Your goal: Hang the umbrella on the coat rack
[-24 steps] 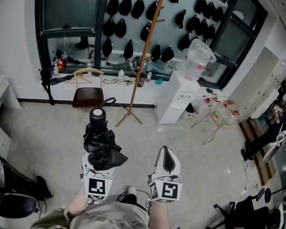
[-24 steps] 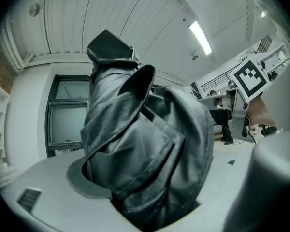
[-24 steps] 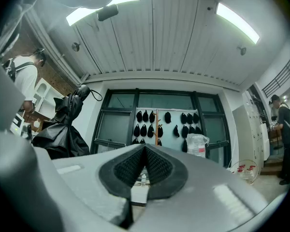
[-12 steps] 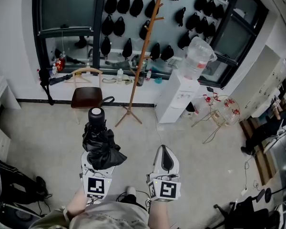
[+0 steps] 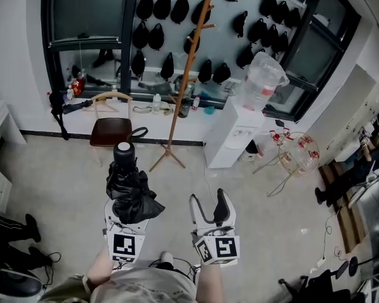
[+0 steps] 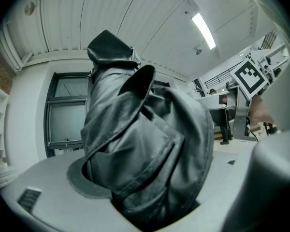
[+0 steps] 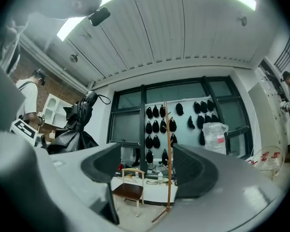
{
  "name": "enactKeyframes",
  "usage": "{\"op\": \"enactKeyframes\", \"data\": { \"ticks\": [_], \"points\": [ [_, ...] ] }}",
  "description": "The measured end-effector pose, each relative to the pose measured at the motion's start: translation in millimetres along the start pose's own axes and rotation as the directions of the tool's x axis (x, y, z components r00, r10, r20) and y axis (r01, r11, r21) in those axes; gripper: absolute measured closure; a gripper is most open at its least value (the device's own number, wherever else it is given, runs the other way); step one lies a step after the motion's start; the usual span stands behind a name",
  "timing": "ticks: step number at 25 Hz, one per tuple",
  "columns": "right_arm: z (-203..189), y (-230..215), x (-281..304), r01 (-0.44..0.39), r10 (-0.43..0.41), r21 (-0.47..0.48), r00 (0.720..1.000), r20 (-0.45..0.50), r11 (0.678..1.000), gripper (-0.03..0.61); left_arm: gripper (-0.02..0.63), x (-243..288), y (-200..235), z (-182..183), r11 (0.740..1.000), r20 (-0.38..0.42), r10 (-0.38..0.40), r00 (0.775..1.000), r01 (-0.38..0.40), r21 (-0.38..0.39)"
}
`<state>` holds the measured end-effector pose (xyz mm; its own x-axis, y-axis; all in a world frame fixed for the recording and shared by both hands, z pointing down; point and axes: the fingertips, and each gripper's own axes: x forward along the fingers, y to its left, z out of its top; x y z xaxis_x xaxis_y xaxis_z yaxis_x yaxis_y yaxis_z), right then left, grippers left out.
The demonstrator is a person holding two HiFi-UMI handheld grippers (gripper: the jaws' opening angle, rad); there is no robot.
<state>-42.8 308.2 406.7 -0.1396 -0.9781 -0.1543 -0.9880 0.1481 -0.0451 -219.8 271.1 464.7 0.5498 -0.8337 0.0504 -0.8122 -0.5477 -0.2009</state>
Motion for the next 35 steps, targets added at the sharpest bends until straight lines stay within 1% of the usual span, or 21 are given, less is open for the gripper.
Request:
{"op": "enactKeyframes", "data": {
  "ticks": [7,12,17,20,24,29,35],
  "points": [
    [-3.5,-53.6,15.8,-0.037,0.038,0.013,0.998,-0.048,0.999,0.25,0.224,48.1,-27.6,7.6,1.0,-0.016,0.002,1.0,-0.002,-0.028],
    [3.8,-99.1,24.7,-0.053,0.053,0.01,0.997,-0.061,0.999,0.25,0.224,86.6,-54.1,18.5,0.999,-0.012,-0.008,1.0,0.007,-0.043],
    [-2.4,-144.0,25.0,-0.068,0.068,-0.003,0.995,-0.078,0.998,0.25,0.224,118.2,-83.2,18.0,0.999,0.0,0.0,1.0,0.0,-0.048],
    [-5.0,-162.6,29.0,-0.071,0.072,0.01,0.995,-0.074,0.997,0.25,0.224,131.5,-89.9,19.1,0.999,0.002,0.01,1.0,-0.009,-0.051],
    [-7.2,-166.9,41.1,-0.092,0.094,0.025,0.993,-0.066,0.995,0.25,0.224,142.8,-83.1,20.1,0.999,-0.008,0.025,1.0,-0.025,-0.044],
    [-16.7,-165.8,58.5,-0.113,0.116,0.043,0.991,-0.073,0.993,0.25,0.224,157.6,-70.3,17.7,0.999,-0.022,0.043,0.999,-0.043,-0.018],
    [-26.2,-161.6,93.9,-0.093,0.097,0.047,0.992,-0.08,0.995,0.25,0.224,188.0,-45.2,9.6,1.0,-0.023,0.012,1.0,-0.013,-0.009]
  ]
}}
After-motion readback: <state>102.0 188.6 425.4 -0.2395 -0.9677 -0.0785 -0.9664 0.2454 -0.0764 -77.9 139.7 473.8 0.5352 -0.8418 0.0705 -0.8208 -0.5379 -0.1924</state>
